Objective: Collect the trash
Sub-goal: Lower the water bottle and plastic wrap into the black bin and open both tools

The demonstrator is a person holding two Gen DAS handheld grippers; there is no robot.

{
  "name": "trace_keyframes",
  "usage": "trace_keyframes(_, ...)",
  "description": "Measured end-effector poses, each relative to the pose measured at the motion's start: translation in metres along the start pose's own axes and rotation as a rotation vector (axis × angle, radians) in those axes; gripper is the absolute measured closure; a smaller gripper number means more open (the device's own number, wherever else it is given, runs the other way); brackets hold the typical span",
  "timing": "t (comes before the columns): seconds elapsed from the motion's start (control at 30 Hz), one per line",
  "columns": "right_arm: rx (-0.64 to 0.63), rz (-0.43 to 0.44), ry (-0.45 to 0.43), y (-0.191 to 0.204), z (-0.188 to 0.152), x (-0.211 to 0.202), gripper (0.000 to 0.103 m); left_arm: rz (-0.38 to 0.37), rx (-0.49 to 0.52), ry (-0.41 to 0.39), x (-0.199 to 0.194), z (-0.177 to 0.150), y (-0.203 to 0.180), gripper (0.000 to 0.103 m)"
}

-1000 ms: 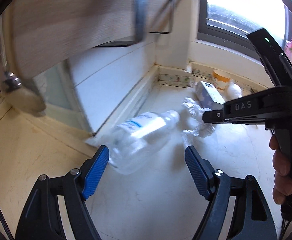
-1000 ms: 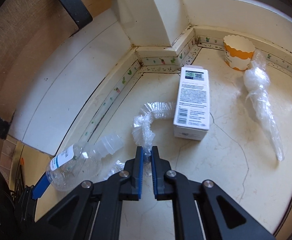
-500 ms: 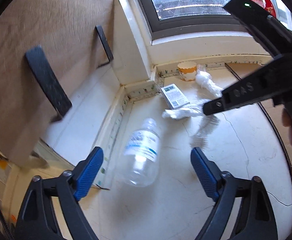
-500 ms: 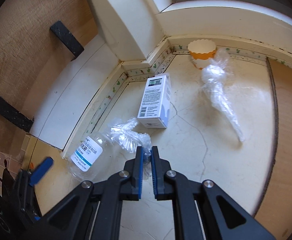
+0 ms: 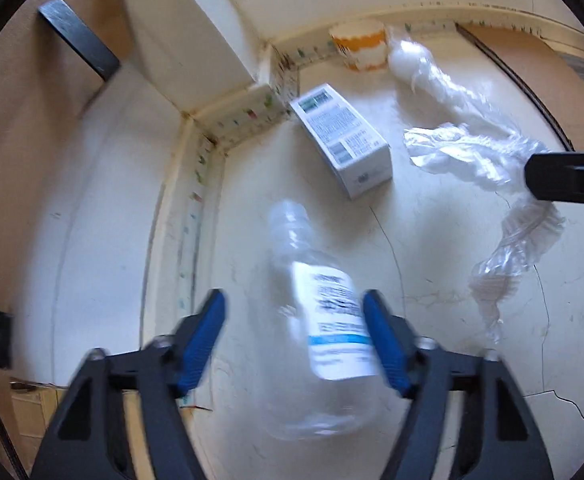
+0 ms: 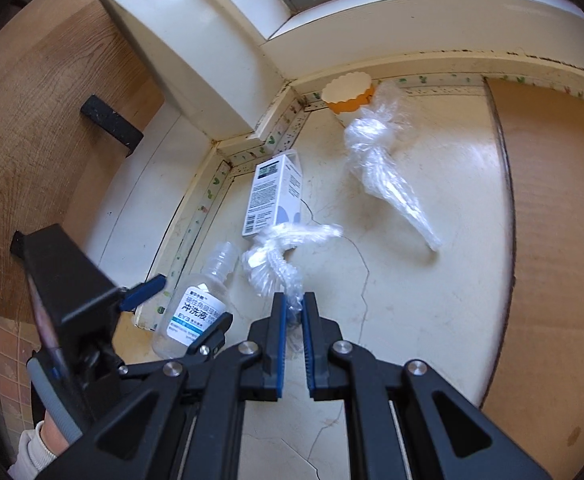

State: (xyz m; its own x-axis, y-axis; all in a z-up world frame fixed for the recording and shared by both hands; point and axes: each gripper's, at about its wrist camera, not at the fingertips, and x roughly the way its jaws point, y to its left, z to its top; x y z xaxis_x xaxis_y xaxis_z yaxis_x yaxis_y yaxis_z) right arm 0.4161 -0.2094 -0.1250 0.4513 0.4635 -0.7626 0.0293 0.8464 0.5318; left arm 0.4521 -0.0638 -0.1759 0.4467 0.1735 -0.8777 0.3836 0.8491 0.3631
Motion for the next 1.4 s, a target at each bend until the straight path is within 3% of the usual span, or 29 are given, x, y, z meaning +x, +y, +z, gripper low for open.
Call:
trace_keyframes(0.07,0.005,-0.005,-0.006,-0.002,-0.003,-0.006,0.096,-0.006,-0.011,0.004,0.001,-0.003,-0.002,0.050)
trace_keyframes(0.17,0.007,-0.004,-0.021,-0.002,-0.011,-0.019,0.096,-0.087,-0.066,-0.013,-0.008,-0.011,-0.001,0.050)
trace_keyframes(0.5,0.018,0.043,-0.057,0.022,-0.071,-0.079,0.097,-0.192,-0.209,-0.140,-0.112,-0.091,0.001,0.051)
trace_keyframes(0.77,-0.052,0.050,-0.033,0.065,-0.169,-0.129,0.097,-0.268,-0.253,-0.231,-0.199,-0.198,-0.005,0.050)
trace_keyframes(0.97,-0.136,0.026,0.031,0.093,-0.260,-0.138,0.097,-0.315,-0.306,-0.219,-0.233,-0.296,-0.012,0.050)
trace_keyframes(1.2,-0.124,-0.021,0.203,0.081,-0.343,-0.095,0.097,-0.373,-0.350,-0.079,-0.203,-0.376,-0.040,0.050)
trace_keyframes(1.4,-0.144,-0.111,0.286,0.031,-0.402,-0.009,0.097,-0.390,-0.405,0.045,-0.113,-0.427,-0.078,0.050)
